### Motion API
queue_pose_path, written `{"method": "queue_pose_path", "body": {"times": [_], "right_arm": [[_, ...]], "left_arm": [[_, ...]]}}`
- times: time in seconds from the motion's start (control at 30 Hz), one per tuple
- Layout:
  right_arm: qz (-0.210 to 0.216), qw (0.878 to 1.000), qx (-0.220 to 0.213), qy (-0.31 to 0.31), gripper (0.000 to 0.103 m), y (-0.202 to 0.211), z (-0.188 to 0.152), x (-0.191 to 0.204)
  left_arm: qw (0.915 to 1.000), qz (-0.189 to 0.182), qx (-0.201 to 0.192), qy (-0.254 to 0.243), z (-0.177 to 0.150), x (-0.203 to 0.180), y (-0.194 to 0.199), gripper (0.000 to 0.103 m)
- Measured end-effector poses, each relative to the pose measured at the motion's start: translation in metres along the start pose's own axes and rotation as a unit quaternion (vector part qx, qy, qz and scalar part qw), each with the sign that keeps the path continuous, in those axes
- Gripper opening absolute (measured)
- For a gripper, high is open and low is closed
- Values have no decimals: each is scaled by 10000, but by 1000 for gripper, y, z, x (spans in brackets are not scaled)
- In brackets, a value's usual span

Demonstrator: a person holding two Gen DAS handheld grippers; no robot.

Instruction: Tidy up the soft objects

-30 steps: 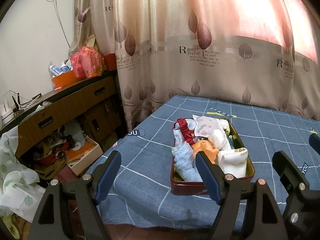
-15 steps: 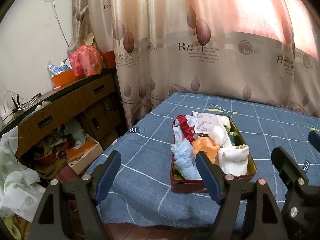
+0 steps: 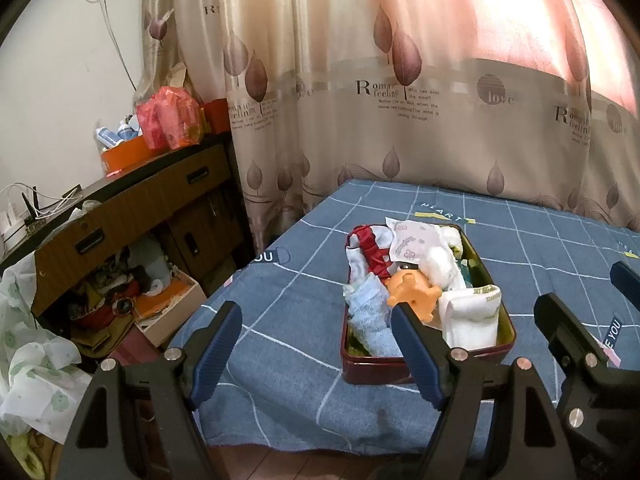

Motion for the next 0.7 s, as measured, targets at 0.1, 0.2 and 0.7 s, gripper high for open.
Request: {"method": "queue_pose_path", "body": {"times": [0.1, 0.2, 0.7], "right_arm": [[-2, 10000, 6, 23, 103, -1, -1, 0], [-6, 10000, 29, 20, 103, -4, -3, 0], [-26, 9999, 129, -32, 103, -13, -7, -2]], "left_arm": [[10000, 7, -2, -2, -1, 1, -1, 79], [10000, 3, 36, -19, -2, 0, -3, 79], [9999, -20, 144, -54, -7, 1, -11, 79]]}}
Point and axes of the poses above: each gripper's, at about its wrist camera, not at the fingertips, and y roughly against the way its jaws point, x to its left, z to its top, the point moved 10 cm from there along -y, roughly the way its jaws point, and after that the axes turned 15 degrees about -y, right-handed, at the moved point
